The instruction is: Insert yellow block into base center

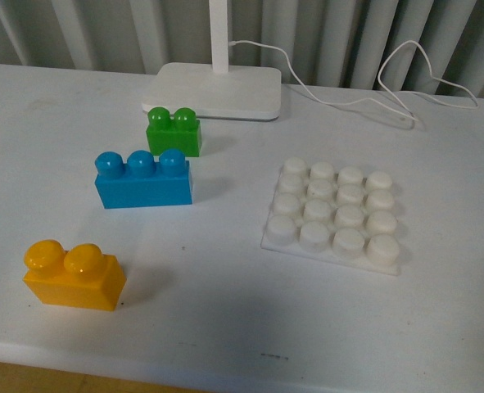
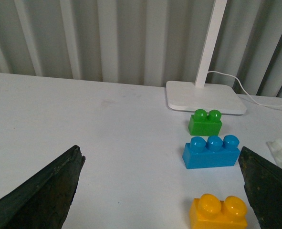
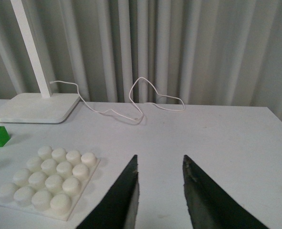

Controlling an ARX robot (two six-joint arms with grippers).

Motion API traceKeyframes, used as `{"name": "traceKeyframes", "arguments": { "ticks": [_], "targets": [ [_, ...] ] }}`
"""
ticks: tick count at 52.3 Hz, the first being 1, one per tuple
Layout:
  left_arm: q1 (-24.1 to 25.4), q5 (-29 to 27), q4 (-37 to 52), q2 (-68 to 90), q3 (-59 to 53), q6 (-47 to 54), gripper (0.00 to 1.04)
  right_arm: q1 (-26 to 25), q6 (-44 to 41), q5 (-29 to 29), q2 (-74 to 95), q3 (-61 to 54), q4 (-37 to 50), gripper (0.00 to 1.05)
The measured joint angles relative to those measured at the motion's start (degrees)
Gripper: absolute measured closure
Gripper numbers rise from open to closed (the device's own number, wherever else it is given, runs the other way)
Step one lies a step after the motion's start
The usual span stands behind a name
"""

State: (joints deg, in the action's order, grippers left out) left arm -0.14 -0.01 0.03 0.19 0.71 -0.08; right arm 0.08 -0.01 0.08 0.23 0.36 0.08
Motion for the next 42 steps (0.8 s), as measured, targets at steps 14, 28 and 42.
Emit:
{"name": "traceKeyframes", "arguments": {
  "ticks": [14,28,42],
  "targets": [
    [-1.88,-7.43,2.25,5.81,1.27,3.06,0.06,0.02,0.0,0.04,0.0,0.0,0.0,0.32],
    [-1.03,14.97,3.72,28.44,14.91,17.77,0.06,0.0,0.04,0.02,0.02,0.0,-0.04,0.1],
    [-1.16,29.18,-19.1,51.3,33.83,50.31,0.06,0.0,0.04,0.02,0.02,0.0,-0.04,0.09]
  ]
}}
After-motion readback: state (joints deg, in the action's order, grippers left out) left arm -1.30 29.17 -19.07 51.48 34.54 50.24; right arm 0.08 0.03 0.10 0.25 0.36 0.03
